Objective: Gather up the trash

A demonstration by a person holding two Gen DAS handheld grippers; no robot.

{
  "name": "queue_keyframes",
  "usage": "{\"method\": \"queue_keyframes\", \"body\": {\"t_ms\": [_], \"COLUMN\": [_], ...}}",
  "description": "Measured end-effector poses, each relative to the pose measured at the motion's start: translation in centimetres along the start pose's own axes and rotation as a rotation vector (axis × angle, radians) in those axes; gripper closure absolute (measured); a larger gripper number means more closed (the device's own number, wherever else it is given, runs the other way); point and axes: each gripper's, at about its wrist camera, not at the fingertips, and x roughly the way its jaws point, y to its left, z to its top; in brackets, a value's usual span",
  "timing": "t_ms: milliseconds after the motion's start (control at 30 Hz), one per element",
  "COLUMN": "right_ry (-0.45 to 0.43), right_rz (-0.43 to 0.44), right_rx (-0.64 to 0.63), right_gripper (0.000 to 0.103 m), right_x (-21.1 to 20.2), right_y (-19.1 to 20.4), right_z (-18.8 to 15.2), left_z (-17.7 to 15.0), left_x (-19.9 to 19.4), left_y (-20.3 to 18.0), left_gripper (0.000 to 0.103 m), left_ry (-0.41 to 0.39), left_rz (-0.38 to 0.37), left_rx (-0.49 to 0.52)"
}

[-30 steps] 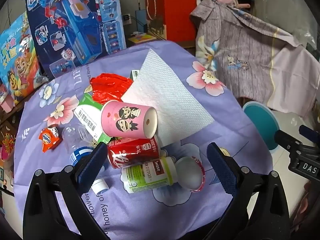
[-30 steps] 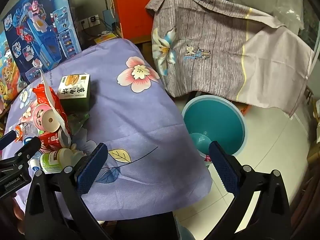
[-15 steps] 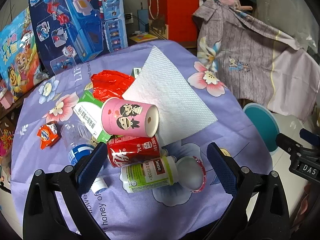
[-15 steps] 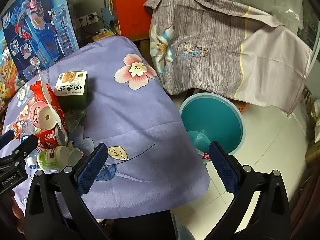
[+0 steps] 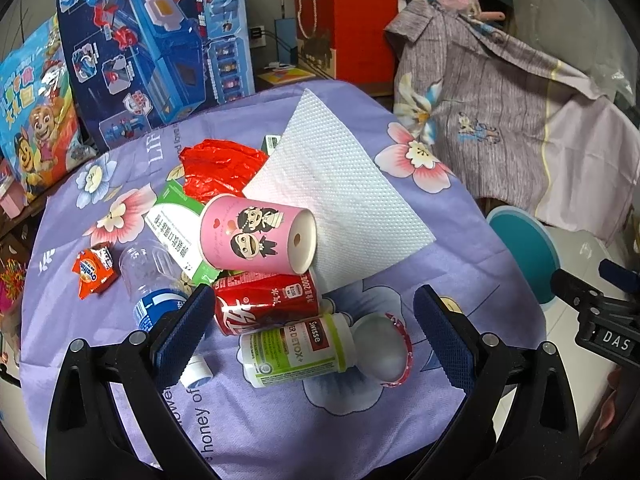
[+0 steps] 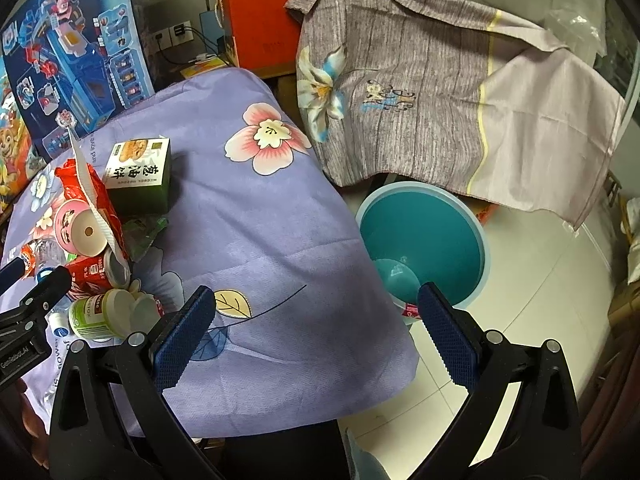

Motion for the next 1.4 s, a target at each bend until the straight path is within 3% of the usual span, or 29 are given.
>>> {"method": "queue_keyframes", "body": {"t_ms": [1100, 1400], "right_ry": [0.004, 0.028], "right_rz": [0.011, 0.071], "right_rx": [-0.008, -0.088], "right_gripper": [0.006, 0.006], "right_x": [-0.2, 0.3], "right_y": [0.7, 4.2], "right_z": [0.3, 0.6], "left_z": [0.0, -0.6], "left_x": [0.2, 0.5], "left_y": [0.4, 5.9], "left_gripper": [0.004, 0.004], "left_ry": [0.004, 0.041], "left_rz": [0.002, 0.055], "left_rx": [-0.005, -0.087]}}
